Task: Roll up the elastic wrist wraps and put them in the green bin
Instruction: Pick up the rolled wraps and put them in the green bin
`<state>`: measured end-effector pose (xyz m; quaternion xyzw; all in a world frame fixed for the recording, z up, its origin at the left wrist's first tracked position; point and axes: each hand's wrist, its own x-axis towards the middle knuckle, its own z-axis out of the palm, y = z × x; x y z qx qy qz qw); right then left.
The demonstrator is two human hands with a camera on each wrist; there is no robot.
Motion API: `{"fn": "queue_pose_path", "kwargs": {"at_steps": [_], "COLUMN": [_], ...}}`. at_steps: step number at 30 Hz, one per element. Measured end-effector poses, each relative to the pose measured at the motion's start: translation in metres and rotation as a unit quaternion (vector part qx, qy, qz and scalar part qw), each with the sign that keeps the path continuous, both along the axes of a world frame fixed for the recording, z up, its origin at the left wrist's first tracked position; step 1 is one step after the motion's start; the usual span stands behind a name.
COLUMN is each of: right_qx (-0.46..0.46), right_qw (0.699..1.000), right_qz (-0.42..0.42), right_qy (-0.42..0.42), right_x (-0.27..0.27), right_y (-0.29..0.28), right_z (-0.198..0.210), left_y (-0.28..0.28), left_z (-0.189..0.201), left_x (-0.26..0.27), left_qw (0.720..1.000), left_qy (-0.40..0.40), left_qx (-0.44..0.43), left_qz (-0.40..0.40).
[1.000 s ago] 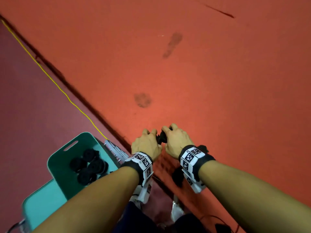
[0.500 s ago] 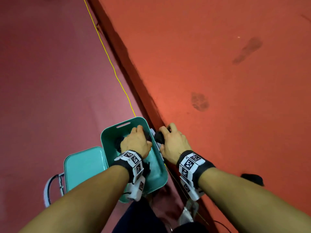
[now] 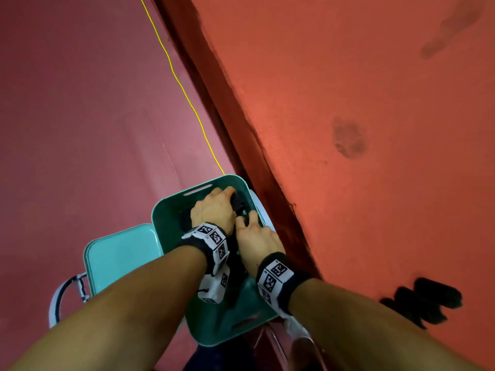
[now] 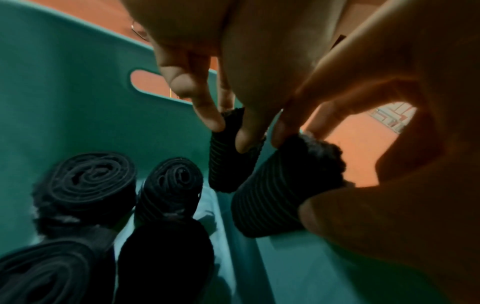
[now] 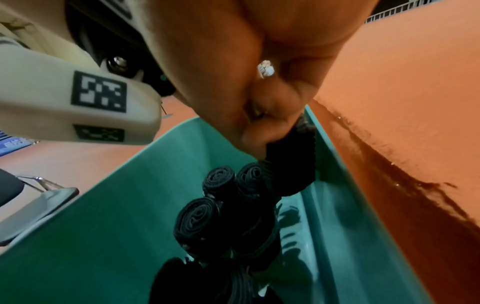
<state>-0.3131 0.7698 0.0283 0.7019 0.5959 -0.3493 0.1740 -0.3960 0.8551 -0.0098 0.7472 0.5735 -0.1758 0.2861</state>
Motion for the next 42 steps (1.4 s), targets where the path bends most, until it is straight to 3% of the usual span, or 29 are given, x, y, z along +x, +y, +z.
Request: {"fn": "queue_pose_path", "kwargs": {"at_steps": [5, 19, 22, 27, 32, 42], "right_qx": [-0.021, -0.112, -0.111, -0.096, -0.042, 0.14], "right_qw": [1.0, 0.977, 0.976, 0.976, 0.982, 0.97], "right_qz": [0.011, -0.163, -0.16, -0.157, -0.124, -0.141], "right_qy": [0.001, 0.08, 0.094, 0.116, 0.139, 0.139], "right_x": [-0.009, -0.009, -0.006, -0.006, 0.0, 0.086], "right_y": [0.017, 0.025, 0.02, 0.015, 0.009, -0.036], "right_z": [-0.024, -0.088, -0.092, -0.07, -0.023, 0.072], "left_y": [0.007, 0.015, 0.014, 0.011, 0.005, -0.042], "left_z": [-0.024, -0.052, -0.053, -0.037, -0.006, 0.092], "left_x": [-0.002, 0.008, 0.01, 0.011, 0.011, 0.069], "left_qw": [0.999, 0.995, 0.991, 0.991, 0.995, 0.989], "left_qy": [-0.022, -0.062, -0.05, -0.038, -0.033, -0.079], "left_qx": [-0.027, -0.083, -0.121, -0.132, -0.086, 0.118], "left_qz": [0.012, 0.01, 0.001, 0.006, 0.027, 0.045]}}
